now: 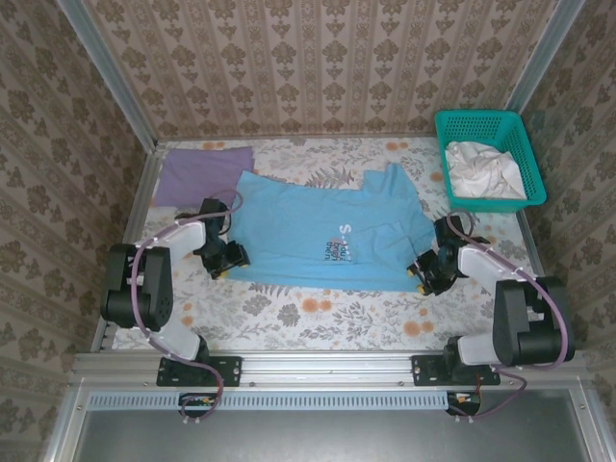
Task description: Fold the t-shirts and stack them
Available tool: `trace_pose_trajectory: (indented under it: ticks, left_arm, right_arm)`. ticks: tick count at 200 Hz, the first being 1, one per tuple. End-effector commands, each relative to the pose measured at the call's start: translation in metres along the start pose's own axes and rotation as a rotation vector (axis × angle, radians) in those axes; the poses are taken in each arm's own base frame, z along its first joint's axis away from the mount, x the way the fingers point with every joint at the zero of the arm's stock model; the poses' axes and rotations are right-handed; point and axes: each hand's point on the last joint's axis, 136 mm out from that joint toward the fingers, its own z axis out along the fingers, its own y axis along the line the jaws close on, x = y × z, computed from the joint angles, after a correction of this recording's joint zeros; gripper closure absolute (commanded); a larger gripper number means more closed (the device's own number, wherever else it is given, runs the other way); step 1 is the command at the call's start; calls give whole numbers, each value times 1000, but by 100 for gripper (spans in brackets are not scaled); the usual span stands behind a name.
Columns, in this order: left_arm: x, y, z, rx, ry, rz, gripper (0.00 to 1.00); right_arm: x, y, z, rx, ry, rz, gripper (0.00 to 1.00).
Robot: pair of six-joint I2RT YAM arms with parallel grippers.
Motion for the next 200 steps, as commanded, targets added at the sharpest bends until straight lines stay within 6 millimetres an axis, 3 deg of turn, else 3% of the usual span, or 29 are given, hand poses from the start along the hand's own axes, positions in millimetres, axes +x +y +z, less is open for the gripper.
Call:
trace_pose_trajectory:
  ticks: [1,28,49,71,90,117,141,155,163,175,200]
  left_arm:
    - [50,32,13,-139,151,-125,44]
    - [74,32,15,-170,186,-221,44]
    - [93,30,10,-211,183,-286,44]
    - [105,33,-8,-253,150,-351,43]
    - [96,39,-37,-296,75,-382,40]
    - [42,38,-92,-283,-109,-370,34]
    - [-25,21,-121,-193,-253,-301,32]
    - [-66,0,-124,-97,-289,-249,33]
    - [-88,-15,-123,-53,-303,-201,34]
    - [-118,-38,-118,1,-312,-126,34]
    - [-158,-60,-99,11,-257,-24,35]
  right_arm:
    - [15,-51,4,168,44,51,59]
    - [27,-53,9,158,126,-6,57]
    - [25,-50,2,178,166,-128,56]
    - [16,-49,-15,162,122,-202,51]
    - [11,-48,-26,121,68,-179,47]
    - [7,-39,-42,91,19,-144,45]
    - [-10,-7,-64,1,-70,-125,43]
    - [-27,34,-89,-159,-188,-148,39]
    - [-38,62,-104,-259,-269,-196,28]
    - [-53,98,-121,-341,-367,-259,25]
    - [-79,162,-118,-311,-350,-366,29]
